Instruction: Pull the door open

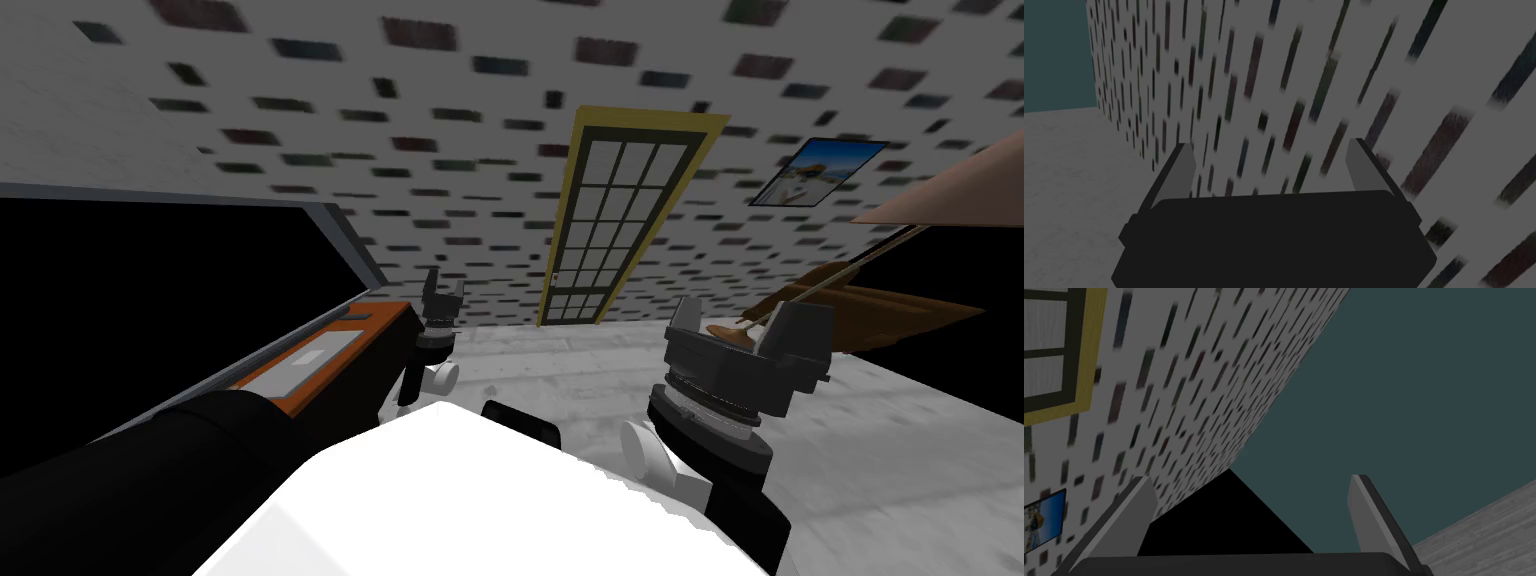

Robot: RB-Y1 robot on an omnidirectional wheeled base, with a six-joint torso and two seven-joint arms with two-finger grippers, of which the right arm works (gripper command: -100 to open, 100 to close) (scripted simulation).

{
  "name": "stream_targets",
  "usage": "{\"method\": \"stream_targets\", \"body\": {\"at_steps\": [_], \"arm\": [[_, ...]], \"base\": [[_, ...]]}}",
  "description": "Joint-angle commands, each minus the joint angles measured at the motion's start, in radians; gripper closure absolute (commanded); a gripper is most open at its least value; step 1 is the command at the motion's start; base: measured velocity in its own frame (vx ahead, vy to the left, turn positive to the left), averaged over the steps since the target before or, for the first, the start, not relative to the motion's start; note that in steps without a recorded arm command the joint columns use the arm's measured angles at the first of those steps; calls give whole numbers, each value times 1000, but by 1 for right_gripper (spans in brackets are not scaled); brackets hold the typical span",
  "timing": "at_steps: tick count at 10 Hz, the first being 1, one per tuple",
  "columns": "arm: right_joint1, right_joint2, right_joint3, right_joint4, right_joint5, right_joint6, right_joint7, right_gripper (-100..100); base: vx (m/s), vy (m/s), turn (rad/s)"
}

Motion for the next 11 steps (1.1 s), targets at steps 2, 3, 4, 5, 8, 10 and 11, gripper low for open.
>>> {"method": "stream_targets", "body": {"at_steps": [2, 3, 4, 5, 8, 10, 11], "arm": [[-14, -14, -8, 51, 12, -10, 29, -100], [-21, -19, -11, 73, 18, -14, 41, -100], [-27, -25, -15, 96, 23, -19, 55, -100], [-36, -32, -20, 128, 31, -25, 73, -100], [-55, -45, -30, 194, 47, -38, 110, -100], [-66, -52, -36, 234, 57, -46, 133, -100], [-72, -56, -39, 254, 62, -49, 144, -100]], "base": [[108, -3, 17], [150, 11, 21], [152, 6, 15], [167, -11, 21], [145, 9, 18], [109, -1, 15], [99, 0, 12]]}}
